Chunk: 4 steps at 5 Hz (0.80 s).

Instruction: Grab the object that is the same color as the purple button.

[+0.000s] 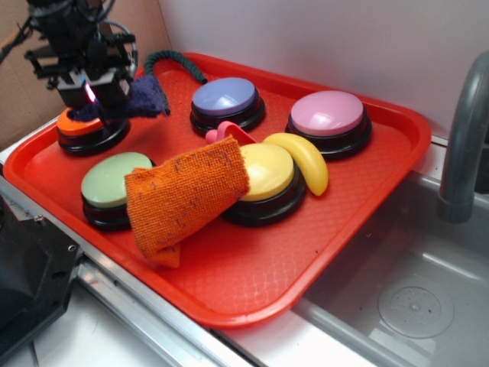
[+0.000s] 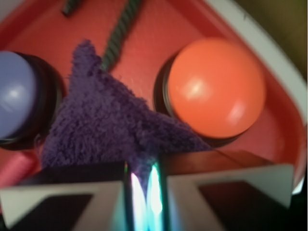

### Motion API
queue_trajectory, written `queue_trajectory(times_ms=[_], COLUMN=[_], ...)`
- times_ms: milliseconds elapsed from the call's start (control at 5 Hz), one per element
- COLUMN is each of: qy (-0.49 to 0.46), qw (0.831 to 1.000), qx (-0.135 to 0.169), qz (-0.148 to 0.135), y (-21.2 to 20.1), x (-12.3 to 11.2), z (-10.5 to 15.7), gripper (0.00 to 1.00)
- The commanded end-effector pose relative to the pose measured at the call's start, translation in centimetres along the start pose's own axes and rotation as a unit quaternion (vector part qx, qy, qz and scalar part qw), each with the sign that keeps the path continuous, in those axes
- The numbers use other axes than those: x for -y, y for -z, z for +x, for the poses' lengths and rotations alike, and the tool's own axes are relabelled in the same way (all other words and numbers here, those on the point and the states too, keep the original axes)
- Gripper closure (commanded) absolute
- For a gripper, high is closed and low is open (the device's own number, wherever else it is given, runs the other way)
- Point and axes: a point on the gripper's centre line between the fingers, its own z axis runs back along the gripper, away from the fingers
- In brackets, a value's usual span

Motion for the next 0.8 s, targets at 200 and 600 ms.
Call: queue_trajectory(times_ms=[200, 600], qy=[0.205, 0.244], qw=[0.978, 0.968], qx=[-0.031, -0.039], qz=[-0.027, -0.049], y=[-9.5, -10.1], x=[1.2, 2.2], z=[0.5, -0.3], gripper=[1.00, 1.00])
